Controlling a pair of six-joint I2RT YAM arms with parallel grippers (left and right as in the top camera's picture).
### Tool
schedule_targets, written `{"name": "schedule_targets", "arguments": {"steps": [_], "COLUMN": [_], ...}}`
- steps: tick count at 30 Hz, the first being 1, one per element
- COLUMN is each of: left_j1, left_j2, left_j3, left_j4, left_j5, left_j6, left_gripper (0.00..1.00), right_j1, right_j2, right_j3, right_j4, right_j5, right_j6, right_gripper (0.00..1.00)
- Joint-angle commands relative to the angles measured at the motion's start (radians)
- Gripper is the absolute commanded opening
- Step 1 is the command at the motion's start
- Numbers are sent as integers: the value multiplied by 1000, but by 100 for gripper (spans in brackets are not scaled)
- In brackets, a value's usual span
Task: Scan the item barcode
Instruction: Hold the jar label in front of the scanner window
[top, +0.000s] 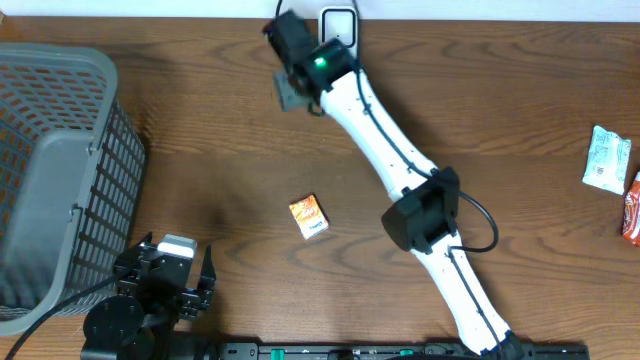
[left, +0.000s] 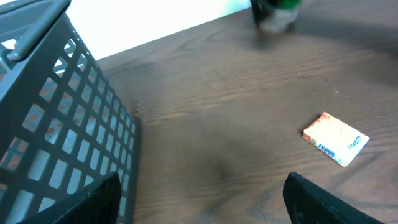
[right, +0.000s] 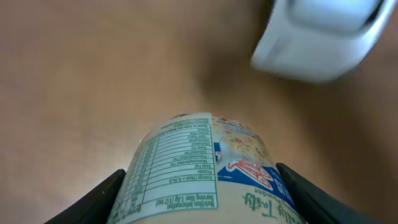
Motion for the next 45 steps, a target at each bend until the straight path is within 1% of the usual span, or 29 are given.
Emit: {"name": "schedule_targets", "arguments": {"steps": [1,7,10,14,19,22,29,31,32,36,45], "left_j1": [4,4,4,4,4,4,4,4,4,4,4], "left_j2": [-2,-2,-2,-2,-2,-2,-2,-2,-2,-2,-2], "left_j3": [3,3,3,3,3,3,3,3,3,3,3], "left_j4": [2,2,2,2,2,2,2,2,2,2,2], "left_j5": [-8,-8,-8,-8,-8,-8,-8,-8,-8,-8,-8], "left_j6": [5,5,5,5,5,5,5,5,5,5,5], "left_gripper": [84,84,84,84,84,84,84,84,84,84,84], "right_j1": [-43,-119,-163,-215,-232,-226,-217,-217,-217,-216,-215], "right_j2": [-2,9,10,10,10,10,10,11,18,43,46], "right_j3": [-4,-97,-179,-303,-394,-437,-439,-439,-439,-439,-439], "right_j4": [145,442,609,830,993,1085,1135,1139,1151,1188,1213], "right_j5": [97,97,96,75,-3,-5,-5,0,35,74,74], "right_j6": [-54,-56,-56,-56,-56,-56,-56,-56,-56,-56,-56], "right_gripper": [56,55,53,53,52,53,52,50,49,51,49]}}
